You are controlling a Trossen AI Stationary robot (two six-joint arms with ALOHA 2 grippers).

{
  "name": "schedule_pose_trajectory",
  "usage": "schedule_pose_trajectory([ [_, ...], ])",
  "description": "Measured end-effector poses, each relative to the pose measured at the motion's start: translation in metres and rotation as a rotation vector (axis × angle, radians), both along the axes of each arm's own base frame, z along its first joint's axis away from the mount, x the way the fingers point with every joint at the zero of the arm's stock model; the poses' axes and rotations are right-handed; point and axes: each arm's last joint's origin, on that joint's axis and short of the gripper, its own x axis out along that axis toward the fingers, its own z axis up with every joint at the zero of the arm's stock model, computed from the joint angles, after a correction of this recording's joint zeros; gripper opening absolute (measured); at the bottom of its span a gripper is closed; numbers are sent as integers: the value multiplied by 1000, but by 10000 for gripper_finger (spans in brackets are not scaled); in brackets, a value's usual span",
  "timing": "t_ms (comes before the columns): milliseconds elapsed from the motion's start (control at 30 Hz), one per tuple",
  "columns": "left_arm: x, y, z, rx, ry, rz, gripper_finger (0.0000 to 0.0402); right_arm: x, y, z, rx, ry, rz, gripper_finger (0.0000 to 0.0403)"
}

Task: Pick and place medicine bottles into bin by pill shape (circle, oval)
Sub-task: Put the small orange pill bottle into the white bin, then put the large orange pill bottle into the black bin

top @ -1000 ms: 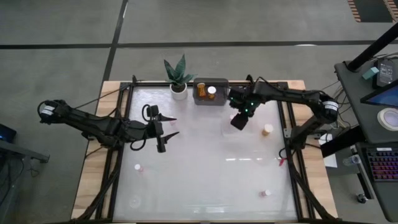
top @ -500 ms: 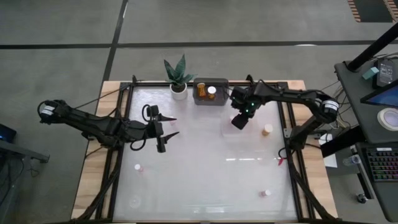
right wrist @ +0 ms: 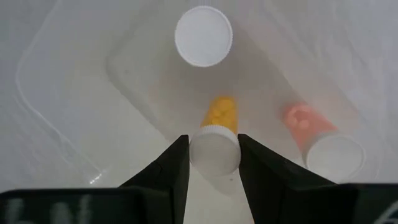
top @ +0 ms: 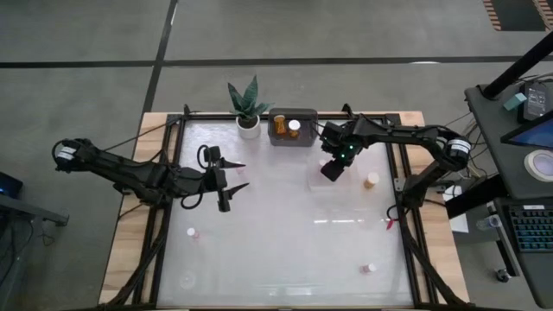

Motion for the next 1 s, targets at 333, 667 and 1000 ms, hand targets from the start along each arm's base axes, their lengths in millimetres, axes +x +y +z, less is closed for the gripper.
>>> schedule_pose_trajectory([
  [333, 0, 0, 0, 1, 1, 0, 240, -1, 1, -3, 8, 12, -22, 165],
  [667, 0, 0, 0, 1, 1, 1, 240, 3, -1, 12, 3, 8, -12, 185],
  [1000, 0, 0, -1, 2, 6, 1, 240, 4, 3, 44, -2, -12, -37, 183],
])
